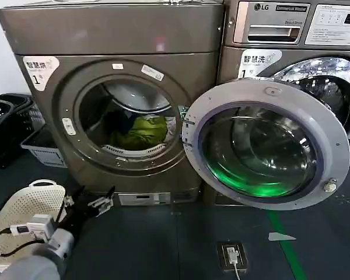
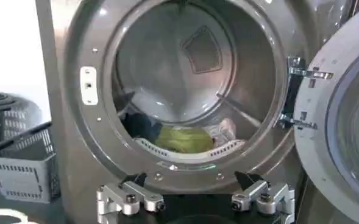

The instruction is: Grasp the clothes from the dryer.

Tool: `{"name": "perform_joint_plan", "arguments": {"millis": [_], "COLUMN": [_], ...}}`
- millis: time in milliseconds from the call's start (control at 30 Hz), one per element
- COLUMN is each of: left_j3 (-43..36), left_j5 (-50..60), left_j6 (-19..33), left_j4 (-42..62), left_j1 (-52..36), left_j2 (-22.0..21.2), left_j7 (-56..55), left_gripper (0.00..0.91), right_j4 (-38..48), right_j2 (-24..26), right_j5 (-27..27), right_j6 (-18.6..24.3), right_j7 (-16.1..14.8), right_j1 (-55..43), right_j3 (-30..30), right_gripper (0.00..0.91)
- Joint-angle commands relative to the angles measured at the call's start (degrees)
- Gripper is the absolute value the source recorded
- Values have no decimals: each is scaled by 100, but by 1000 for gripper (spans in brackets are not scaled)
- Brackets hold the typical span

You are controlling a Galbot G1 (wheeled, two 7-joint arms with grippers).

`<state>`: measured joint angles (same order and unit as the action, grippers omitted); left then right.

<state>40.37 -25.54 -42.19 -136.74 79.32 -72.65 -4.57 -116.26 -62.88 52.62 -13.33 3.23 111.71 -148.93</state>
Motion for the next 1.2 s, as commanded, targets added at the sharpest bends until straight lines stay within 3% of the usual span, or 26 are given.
{"name": "perform_joint_plan", "arguments": {"millis": [33,1200], "left_j3": [14,-39], "left_j5": [-1,1], "left_j6": [-259,-262], "left_j4": [-34,15], "left_j1": [3,-18], "left_j2": [19,30], "left_j7": [3,8], "left_gripper": [907,907], "right_j4": [-10,-12], "right_j2": [-8,12], "right_j5": [41,33], "right_j6": [42,76], "right_j7": [5,-20], "right_j1": [-19,-7], "right_j3": [9,11], "right_gripper": [907,907]}}
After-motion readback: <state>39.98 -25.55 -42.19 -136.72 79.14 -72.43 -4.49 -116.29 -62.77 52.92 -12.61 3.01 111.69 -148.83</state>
